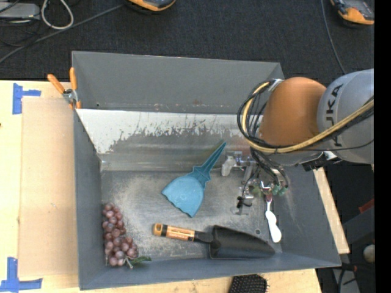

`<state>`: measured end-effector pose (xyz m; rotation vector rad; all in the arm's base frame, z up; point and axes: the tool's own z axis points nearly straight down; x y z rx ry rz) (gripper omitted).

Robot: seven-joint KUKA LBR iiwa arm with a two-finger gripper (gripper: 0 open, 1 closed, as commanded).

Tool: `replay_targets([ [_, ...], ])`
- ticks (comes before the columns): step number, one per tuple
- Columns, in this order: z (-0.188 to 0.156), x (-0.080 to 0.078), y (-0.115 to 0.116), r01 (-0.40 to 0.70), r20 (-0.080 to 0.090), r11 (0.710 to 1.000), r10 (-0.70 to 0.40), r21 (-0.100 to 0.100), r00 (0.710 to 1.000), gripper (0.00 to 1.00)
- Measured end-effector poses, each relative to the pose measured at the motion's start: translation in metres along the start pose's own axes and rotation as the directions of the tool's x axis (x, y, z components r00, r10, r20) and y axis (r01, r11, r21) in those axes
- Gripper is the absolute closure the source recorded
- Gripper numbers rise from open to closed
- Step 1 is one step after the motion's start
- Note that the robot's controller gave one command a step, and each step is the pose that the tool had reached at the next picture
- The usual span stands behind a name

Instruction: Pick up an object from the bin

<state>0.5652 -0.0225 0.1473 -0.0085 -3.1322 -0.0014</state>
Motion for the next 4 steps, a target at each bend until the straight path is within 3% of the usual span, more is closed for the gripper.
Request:
replay_targets([
  [1, -0.004, -0.002, 0.0, 0.001, 0.008, 1.0, -0.001, 0.0, 1.0, 0.0],
  [2, 0.065, 0.016, 0.032, 0.014, 0.009, 1.0, -0.014, 0.0, 1.0, 0.0],
  [3, 0.089, 0.02, 0.04, 0.177, 0.023, 0.984, -0.177, 0.007, 0.984, 0.0],
  [4, 0.082, 0.025, 0.042, 0.099, 0.017, 0.995, -0.099, 0.001, 0.995, 0.0],
])
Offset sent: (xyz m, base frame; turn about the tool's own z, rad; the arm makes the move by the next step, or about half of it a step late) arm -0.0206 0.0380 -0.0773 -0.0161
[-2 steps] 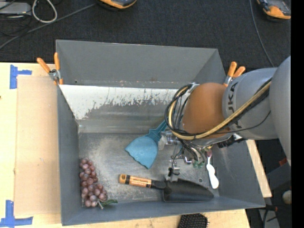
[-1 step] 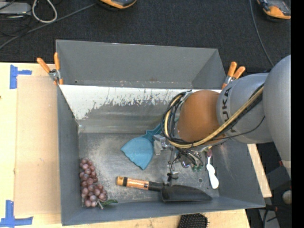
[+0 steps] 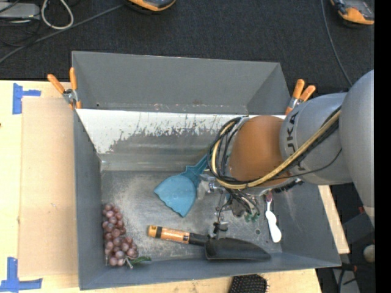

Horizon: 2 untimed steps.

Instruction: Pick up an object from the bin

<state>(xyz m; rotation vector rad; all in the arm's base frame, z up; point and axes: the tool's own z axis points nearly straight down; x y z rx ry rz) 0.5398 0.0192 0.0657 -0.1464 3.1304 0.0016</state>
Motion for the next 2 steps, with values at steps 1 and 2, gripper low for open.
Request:
replay_targets([
  [1, -0.001, -0.009, 0.006, -0.073, -0.001, 0.997, 0.073, 0.0, 0.997, 0.0],
  [2, -0.05, 0.011, -0.048, 0.037, -0.006, 0.999, -0.037, -0.002, 0.999, 0.0],
])
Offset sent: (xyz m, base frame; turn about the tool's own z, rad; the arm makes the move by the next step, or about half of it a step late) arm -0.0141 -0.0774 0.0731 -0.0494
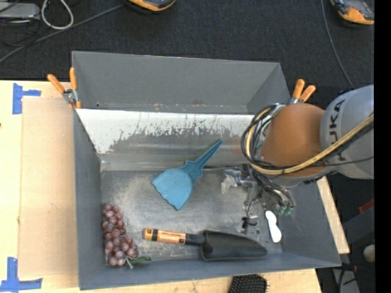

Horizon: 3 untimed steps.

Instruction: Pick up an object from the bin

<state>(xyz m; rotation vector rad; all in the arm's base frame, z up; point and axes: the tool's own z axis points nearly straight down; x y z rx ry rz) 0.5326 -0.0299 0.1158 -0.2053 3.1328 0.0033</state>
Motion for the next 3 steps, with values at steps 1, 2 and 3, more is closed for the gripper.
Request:
replay_targets([
  [1, 0.012, -0.008, 0.016, -0.033, 0.004, 0.999, 0.033, 0.003, 0.999, 0.0],
  [2, 0.035, 0.024, 0.025, -0.048, 0.004, 0.999, 0.048, -0.001, 0.999, 0.0],
  [3, 0.042, 0.03, 0.037, -0.025, 0.001, 1.0, 0.025, 0.0, 1.0, 0.0],
])
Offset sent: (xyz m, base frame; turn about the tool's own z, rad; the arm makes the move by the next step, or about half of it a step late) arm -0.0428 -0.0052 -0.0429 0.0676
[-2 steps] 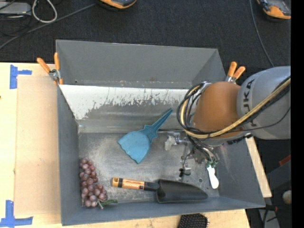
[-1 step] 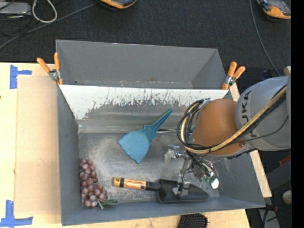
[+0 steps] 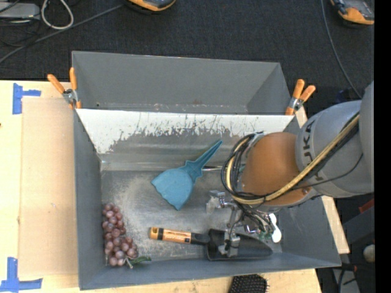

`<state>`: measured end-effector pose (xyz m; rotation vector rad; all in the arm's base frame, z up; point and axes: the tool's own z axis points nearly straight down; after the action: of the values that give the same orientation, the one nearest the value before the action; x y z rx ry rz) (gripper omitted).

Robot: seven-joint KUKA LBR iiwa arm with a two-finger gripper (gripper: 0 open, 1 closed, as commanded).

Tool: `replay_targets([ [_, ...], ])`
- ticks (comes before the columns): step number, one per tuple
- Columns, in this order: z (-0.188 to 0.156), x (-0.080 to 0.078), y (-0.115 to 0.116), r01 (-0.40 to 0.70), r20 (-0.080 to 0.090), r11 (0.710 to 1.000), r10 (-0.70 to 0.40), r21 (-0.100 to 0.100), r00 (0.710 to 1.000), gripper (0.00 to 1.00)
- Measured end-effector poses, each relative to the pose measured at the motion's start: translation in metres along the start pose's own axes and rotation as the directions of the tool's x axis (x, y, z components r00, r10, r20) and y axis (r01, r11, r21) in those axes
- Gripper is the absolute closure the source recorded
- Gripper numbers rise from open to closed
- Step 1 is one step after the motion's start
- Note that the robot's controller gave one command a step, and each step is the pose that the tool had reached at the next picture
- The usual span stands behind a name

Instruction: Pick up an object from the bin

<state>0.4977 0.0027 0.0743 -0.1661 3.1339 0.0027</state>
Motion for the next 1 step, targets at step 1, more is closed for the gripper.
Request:
replay_targets([
  [1, 0.0009, 0.005, -0.0155, -0.013, -0.002, 1.0, 0.013, -0.001, 1.0, 0.0],
])
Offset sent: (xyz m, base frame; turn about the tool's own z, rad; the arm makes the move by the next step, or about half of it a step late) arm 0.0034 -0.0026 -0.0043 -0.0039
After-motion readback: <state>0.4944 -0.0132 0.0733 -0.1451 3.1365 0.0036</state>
